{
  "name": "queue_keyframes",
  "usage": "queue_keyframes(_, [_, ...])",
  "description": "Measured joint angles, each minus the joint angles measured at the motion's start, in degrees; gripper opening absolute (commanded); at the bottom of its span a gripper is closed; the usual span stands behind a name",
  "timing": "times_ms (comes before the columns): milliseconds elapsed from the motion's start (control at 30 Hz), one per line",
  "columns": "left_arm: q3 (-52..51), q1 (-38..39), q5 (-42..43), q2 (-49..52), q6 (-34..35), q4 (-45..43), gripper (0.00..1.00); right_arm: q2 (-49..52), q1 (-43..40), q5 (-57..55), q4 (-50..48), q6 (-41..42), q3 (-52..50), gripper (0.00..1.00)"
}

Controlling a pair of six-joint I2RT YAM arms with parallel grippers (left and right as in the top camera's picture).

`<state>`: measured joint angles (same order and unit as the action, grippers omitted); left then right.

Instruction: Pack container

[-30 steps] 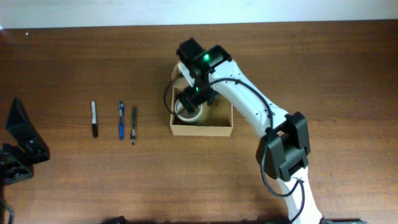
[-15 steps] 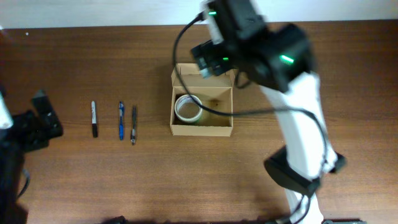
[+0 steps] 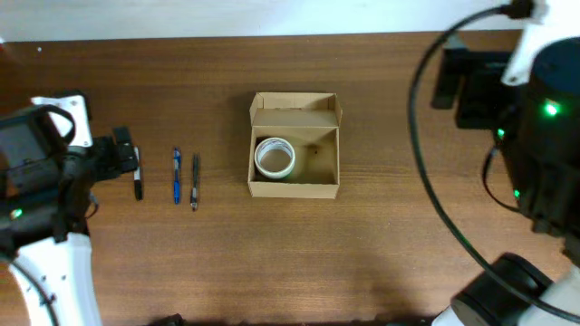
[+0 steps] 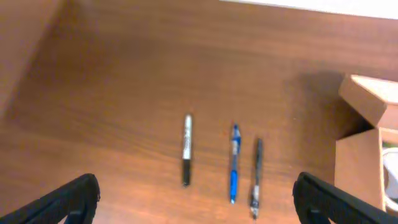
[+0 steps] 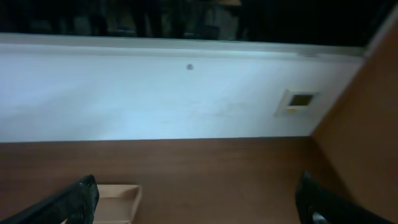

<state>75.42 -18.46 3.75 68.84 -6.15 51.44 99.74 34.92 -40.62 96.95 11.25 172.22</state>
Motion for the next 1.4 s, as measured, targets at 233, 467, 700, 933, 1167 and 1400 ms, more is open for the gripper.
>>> queue_keyframes(233, [-2.7,0.0,1.6,5.2,0.9,-2.0,0.99,-9.6,0.0,-0.5,0.0,6.0,-17.5,0.99])
queue_keyframes(467, [-2.8,0.0,1.4,7.7,1.0,1.7,0.99,-22.3,0.0,2.2,0.0,12.2,-36.3,0.99])
queue_keyframes(700, [-2.8,0.0,1.3,7.7,-0.5,8.3,0.95,-28.9,0.0,4.9,0.0,14.9,-47.2,0.99])
queue_keyframes(933, [-7.8,0.0,0.7,7.7,-3.2,2.2,0.94,-29.5,0.0,5.8,0.0,13.8,-48.7,0.99])
queue_keyframes(1167, [-14.9,0.0,-1.9,12.3,-5.7,-10.3,0.98,-29.5,0.0,5.3,0.0,11.2,-48.7,0.99])
queue_keyframes(1400, [-15.7,0.0,-2.7,25.2,-9.4,-16.0,0.96,-29.4,0.0,3.0,0.0,10.7,-48.7,0.99])
